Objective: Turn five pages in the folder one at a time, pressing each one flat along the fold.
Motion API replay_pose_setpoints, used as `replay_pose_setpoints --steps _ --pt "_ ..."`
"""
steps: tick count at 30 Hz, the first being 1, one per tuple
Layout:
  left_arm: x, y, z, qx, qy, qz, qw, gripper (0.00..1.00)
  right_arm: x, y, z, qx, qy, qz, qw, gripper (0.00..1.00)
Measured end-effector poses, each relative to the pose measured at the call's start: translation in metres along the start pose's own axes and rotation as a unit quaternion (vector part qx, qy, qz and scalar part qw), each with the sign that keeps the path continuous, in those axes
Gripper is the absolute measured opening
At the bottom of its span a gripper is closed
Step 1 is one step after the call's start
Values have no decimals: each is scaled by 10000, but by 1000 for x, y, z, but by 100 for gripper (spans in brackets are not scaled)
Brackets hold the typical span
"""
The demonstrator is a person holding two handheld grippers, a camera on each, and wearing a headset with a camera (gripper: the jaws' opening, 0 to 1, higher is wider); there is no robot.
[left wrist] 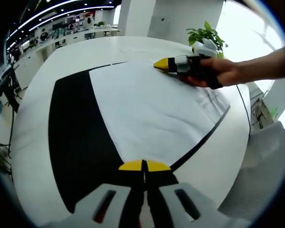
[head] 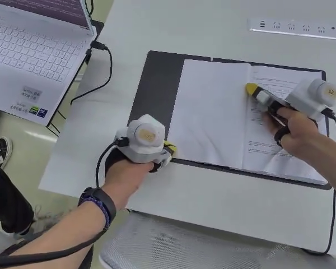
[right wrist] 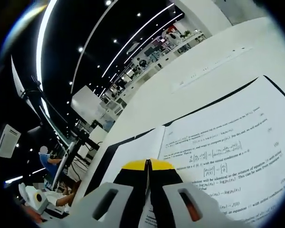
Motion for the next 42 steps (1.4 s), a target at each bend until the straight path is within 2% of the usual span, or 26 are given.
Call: replay_pose_setpoints --steps 8,15,23,29,37,42 --pt "0 0 0 -5 16 18 10000 0 -2 -8 10 156 95 80 9998 0" --pt "-1 -1 0 6 31 -30 10000 0 11 -24 32 130 145 23 9998 0" --pt "-1 -1 0 2 56 -49 10000 0 21 -35 46 398 216 236 9987 0" --pt "1 -2 -3 1 76 -43 10000 0 27 -41 54 471 219 285 9982 0" --pt "5 -4 -10 -7 78 -38 10000 0 27 -40 53 352 115 141 9992 0" --pt "7 -6 -12 -24 83 -27 10000 0 25 -33 45 63 -169 -3 9998 0"
Point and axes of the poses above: the centre of the closed fingertips' face, and the gripper's own axes: z roughly forward along the fingers, x roughly to its right, y roughly out of its underside, the point moved 9 cm from there along -z, roughly backward along the fingers, and after that the axes turned 4 degrees about z, right-handed, at the moved point
